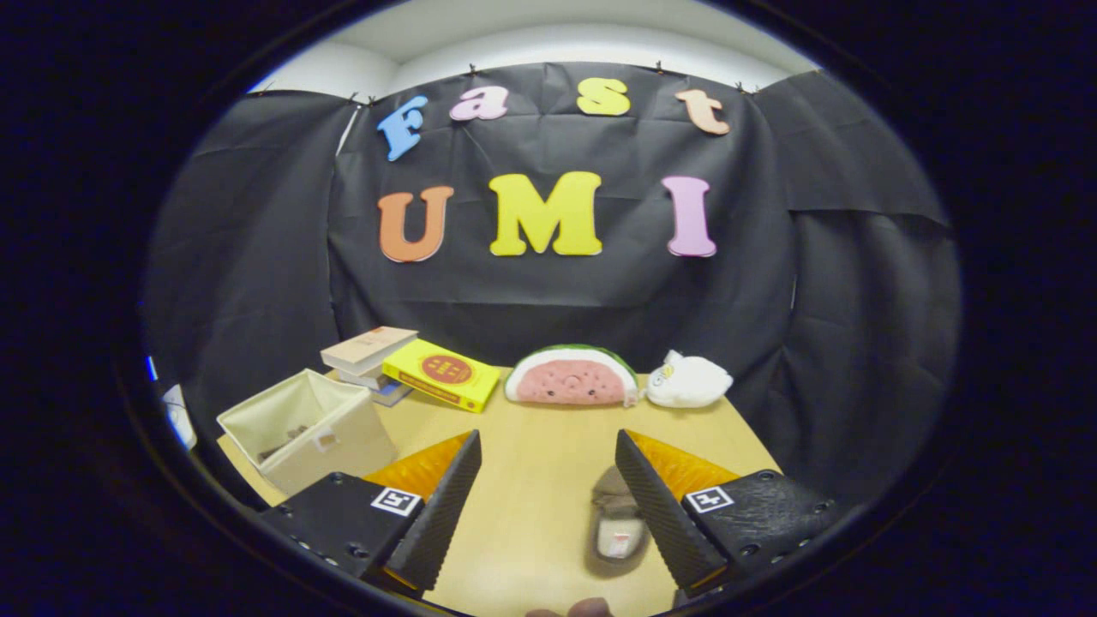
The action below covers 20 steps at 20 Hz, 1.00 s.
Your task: Open the storage box then place both shoes into the box .Put the left shoe in first, then the right shoe, with the right side of both shoes facing outward in a uniform manner.
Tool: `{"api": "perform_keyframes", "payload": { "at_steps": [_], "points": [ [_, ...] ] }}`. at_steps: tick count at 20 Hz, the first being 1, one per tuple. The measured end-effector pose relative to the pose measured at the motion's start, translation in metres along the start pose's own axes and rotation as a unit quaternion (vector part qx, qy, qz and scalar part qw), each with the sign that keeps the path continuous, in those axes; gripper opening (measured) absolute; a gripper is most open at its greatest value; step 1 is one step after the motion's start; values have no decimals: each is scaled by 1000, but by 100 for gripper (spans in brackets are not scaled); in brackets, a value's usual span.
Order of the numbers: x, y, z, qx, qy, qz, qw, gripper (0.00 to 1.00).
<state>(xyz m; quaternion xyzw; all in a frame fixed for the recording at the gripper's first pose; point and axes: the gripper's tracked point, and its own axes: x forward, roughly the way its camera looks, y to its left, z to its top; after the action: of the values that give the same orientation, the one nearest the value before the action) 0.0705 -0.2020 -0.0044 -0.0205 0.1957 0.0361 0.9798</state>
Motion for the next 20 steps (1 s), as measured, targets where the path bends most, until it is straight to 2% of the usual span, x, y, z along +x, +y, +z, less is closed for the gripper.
{"api": "perform_keyframes", "payload": {
  "at_steps": [3, 7, 11, 15, 19, 20],
  "points": [
    [11, -46, -34, 10, 45, -22, 999, 96],
    [40, -65, -92, 9, 125, -18, 992, 96],
    [64, -75, -137, 31, 210, -14, 977, 96],
    [85, -84, -163, 59, 265, -9, 962, 96],
    [99, -84, -171, 78, 276, -9, 958, 69],
    [102, -83, -176, 82, 281, -10, 956, 59]
  ]
}}
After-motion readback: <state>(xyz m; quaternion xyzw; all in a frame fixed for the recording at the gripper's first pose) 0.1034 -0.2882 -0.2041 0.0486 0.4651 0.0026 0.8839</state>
